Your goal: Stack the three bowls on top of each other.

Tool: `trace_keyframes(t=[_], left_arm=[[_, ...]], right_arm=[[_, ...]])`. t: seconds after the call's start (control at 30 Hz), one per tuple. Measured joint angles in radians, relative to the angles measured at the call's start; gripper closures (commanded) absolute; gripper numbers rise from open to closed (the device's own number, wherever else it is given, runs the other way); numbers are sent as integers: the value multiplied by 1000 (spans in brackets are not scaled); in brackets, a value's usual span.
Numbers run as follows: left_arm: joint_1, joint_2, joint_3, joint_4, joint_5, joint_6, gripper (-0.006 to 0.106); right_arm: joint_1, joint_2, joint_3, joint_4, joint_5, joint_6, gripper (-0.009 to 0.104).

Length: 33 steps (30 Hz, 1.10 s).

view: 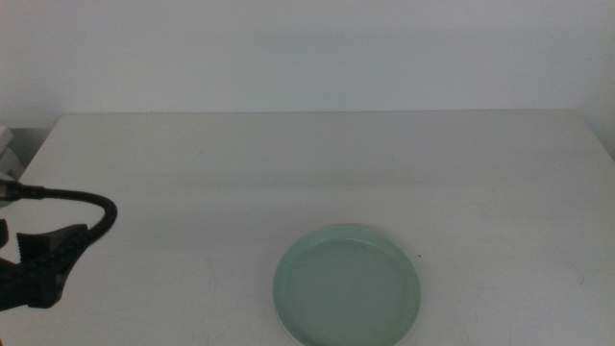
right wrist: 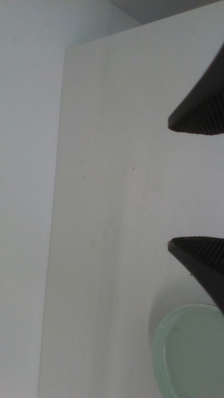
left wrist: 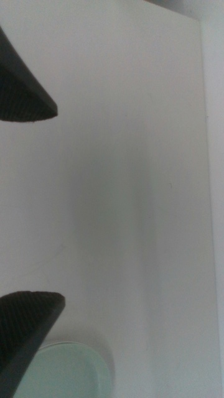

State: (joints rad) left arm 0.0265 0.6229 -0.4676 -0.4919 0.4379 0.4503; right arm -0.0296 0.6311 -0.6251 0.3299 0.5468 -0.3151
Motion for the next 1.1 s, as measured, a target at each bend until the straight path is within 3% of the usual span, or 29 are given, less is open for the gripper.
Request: trace_keyframes(t=[0.23,0.6,0.8,0.93,1.1], left_arm=[[0,-25,11,-1,1,0,7],[0,-264,68,-1,-3,0,7],[0,-428,204,-1,-11,0,7],[0,-521,281,-1,-15,1,7],[0,-621,379,-1,-88,1,7]], right_arm=[[0,0,0,0,0,0,53],[0,-36,17,-12,-7,0,53],[0,-206,165,-92,-169,-1,53],[0,-323,309,-98,-277,-1,53],[0,-451,446,-98,-298,-1,53]])
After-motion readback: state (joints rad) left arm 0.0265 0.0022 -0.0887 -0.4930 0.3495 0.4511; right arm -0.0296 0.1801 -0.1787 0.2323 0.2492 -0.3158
